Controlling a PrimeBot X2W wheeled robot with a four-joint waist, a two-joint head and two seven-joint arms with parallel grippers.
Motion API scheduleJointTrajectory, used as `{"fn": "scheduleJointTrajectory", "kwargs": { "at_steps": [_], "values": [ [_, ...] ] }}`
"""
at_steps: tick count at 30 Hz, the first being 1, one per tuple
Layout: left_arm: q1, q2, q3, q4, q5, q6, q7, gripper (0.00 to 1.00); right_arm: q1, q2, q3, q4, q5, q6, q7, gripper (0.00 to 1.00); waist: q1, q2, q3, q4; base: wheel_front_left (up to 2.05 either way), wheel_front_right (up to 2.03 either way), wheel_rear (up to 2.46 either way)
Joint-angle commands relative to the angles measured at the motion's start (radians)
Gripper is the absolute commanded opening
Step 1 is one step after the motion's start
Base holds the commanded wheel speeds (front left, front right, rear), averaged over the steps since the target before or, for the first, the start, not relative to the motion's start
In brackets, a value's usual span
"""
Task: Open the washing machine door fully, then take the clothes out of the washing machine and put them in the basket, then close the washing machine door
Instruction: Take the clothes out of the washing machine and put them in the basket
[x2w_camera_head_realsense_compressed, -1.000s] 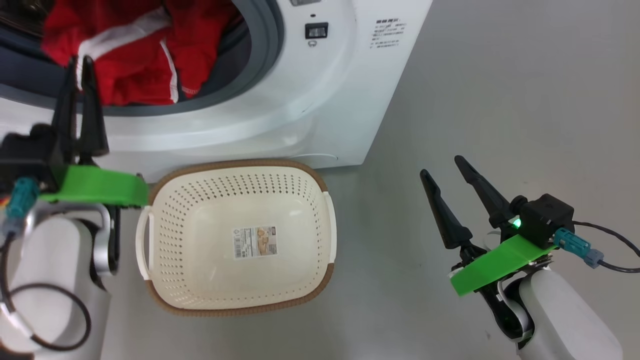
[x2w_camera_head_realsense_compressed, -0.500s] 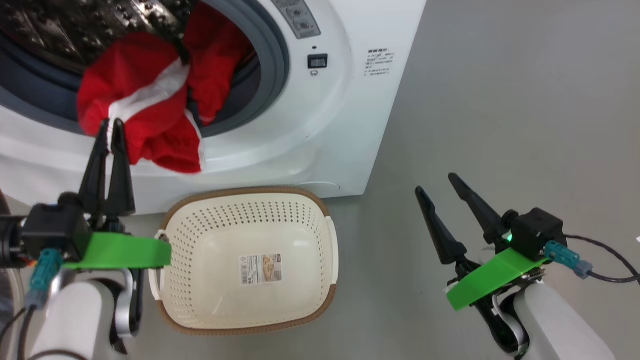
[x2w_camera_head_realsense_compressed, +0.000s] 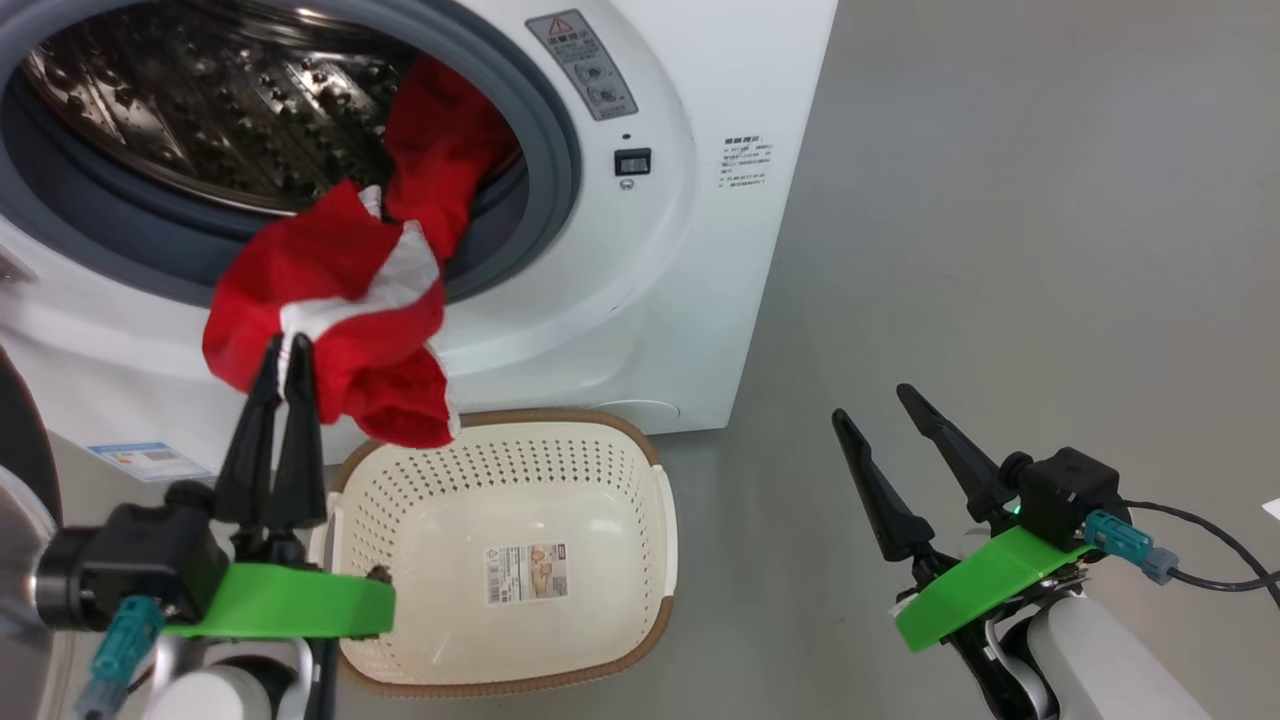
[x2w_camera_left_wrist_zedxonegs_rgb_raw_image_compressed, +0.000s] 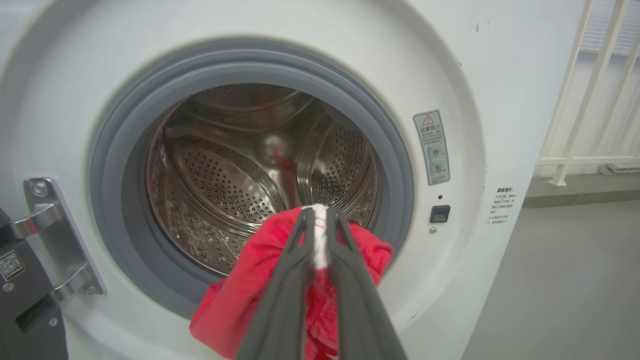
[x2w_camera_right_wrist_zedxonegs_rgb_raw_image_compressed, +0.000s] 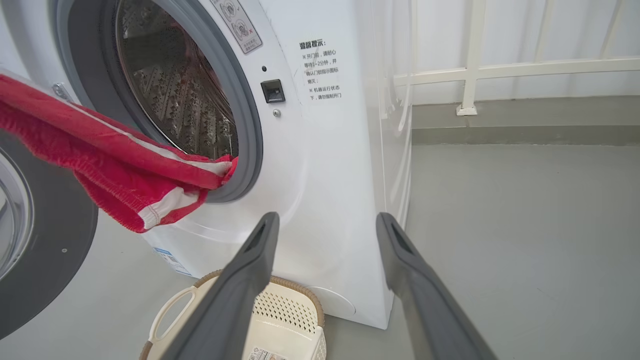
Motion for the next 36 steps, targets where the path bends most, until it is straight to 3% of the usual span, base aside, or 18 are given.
{"fn": "scheduleJointTrajectory", "kwargs": {
  "at_steps": [1, 11, 21, 36],
  "values": [
    [0.0, 0.01, 0.03, -0.016, -0.012, 0.004, 0.005, 0.0, 0.007, 0.003, 0.022, -0.025, 0.001, 0.0, -0.006, 1.0, 0.0, 0.0, 0.006, -0.001, 0.0, 0.0, 0.0],
    [-0.038, -0.056, -0.012, 0.2, -0.082, -0.043, -0.018, 0.0, -0.013, -0.005, 0.031, -0.033, 0.003, 0.0, -0.006, 1.0, 0.0, 0.0, 0.062, -0.009, 0.0, 0.0, 0.0],
    [-0.172, -0.101, -0.034, 0.522, -0.133, -0.11, -0.062, 0.0, -0.046, -0.009, 0.039, -0.041, 0.006, 0.0, -0.006, 1.0, 0.0, 0.0, 0.143, -0.012, 0.0, 0.0, 0.0],
    [-0.399, -0.15, -0.058, 1.034, -0.316, -0.236, -0.044, 0.0, -0.124, -0.008, 0.054, -0.057, 0.01, 0.0, -0.006, 1.0, 0.0, 0.0, 0.296, -0.04, 0.0, 0.0, 0.0]
  ]
}}
